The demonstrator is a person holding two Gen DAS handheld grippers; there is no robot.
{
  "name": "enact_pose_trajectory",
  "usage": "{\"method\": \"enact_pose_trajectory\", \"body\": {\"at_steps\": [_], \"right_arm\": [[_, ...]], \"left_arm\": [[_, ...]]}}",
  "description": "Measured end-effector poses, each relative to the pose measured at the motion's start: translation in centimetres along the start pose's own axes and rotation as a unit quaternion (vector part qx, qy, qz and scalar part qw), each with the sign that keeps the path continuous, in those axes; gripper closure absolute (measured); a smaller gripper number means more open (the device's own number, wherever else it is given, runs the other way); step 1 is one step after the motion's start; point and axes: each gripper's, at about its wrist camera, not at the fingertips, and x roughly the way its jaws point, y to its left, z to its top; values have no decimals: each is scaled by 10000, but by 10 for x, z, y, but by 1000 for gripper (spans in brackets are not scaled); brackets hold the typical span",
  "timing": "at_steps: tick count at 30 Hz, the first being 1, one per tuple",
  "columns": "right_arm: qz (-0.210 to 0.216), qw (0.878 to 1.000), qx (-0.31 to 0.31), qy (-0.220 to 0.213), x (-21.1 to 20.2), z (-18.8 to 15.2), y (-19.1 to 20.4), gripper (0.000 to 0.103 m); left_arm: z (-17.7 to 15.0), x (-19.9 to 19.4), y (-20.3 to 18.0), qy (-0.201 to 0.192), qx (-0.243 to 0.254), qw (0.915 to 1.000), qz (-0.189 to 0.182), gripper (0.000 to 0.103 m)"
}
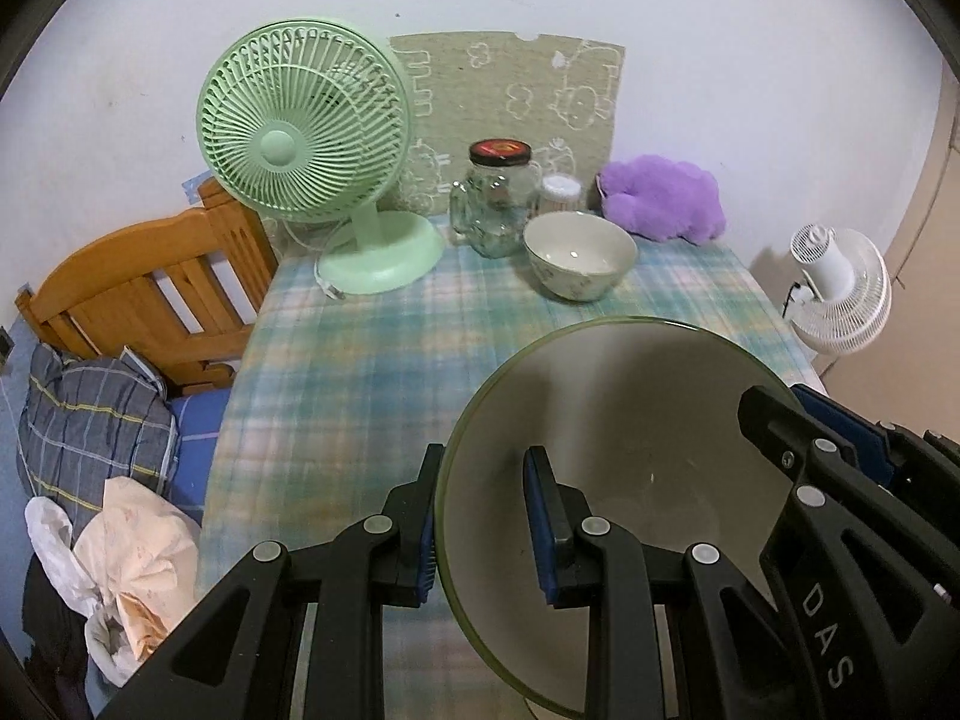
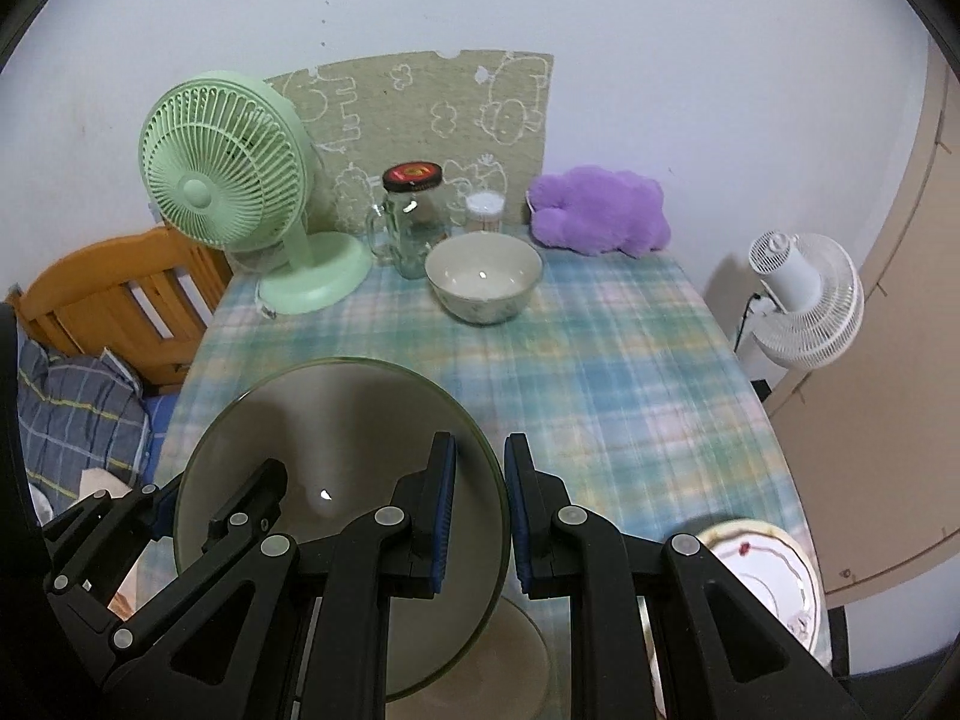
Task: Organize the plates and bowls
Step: 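Bring the grey bowl with both grippers toward the plate stack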
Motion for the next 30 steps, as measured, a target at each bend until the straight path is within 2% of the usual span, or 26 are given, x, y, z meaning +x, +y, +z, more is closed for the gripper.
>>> {"method": "enact_pose_trajectory", "body": {"at_steps": [15,30], "right_arm": [[315,9979,-328,461,4,-47,-42,83],[502,9922,-542,1002,34,-77,-41,83]], "left_arm": [[-49,0,-38,443,-336,9982,226,80],[-79,27,-35,930,-446,9939,380,80]]}}
